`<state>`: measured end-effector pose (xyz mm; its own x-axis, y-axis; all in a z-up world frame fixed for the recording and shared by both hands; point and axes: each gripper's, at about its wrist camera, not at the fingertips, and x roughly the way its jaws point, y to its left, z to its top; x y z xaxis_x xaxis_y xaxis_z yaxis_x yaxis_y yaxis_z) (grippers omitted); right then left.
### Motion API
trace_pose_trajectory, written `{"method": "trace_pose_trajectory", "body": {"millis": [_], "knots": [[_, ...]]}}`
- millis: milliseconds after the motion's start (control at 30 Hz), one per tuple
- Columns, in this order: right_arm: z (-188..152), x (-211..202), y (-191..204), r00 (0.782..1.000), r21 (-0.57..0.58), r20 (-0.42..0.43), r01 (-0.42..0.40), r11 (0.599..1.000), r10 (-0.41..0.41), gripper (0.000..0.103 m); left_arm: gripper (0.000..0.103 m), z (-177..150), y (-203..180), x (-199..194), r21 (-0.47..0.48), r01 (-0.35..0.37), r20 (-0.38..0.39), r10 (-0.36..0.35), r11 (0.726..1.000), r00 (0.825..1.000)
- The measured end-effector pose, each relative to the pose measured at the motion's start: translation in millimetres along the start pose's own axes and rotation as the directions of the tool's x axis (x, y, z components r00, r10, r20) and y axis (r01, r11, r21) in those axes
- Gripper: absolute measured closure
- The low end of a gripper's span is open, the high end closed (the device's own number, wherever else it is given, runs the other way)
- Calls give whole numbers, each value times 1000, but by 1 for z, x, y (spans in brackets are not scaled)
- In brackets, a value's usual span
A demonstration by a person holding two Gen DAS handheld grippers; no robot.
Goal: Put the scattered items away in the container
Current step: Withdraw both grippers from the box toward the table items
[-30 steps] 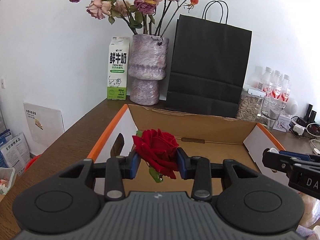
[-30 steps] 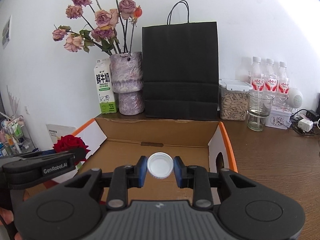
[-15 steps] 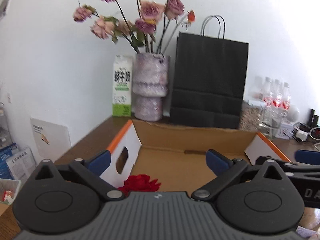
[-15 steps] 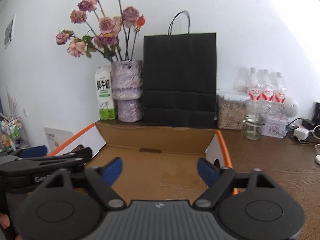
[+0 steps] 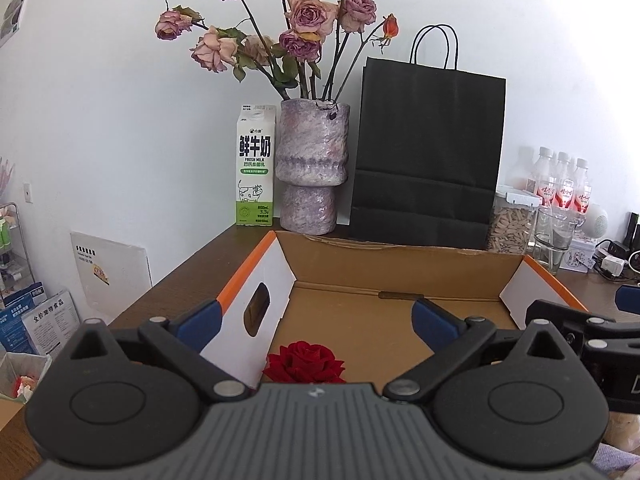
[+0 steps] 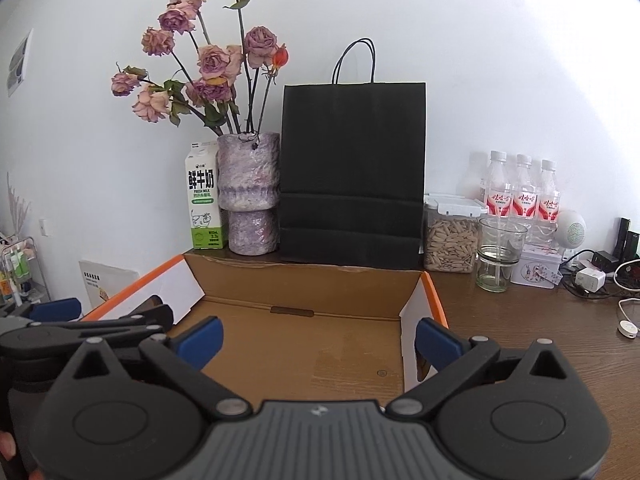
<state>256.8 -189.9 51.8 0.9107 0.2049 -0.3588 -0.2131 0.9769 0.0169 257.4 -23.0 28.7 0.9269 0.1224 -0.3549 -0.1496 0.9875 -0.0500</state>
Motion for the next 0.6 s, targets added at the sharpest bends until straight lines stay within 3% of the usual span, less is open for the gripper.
{"method": "trace_pose_trajectory", "body": {"millis": [600], "knots": [[-2,-4,-2,1000,13,18,18,1000,-18,0,0,-2,4,-9,-14,5,39,-4,1000,999]]}}
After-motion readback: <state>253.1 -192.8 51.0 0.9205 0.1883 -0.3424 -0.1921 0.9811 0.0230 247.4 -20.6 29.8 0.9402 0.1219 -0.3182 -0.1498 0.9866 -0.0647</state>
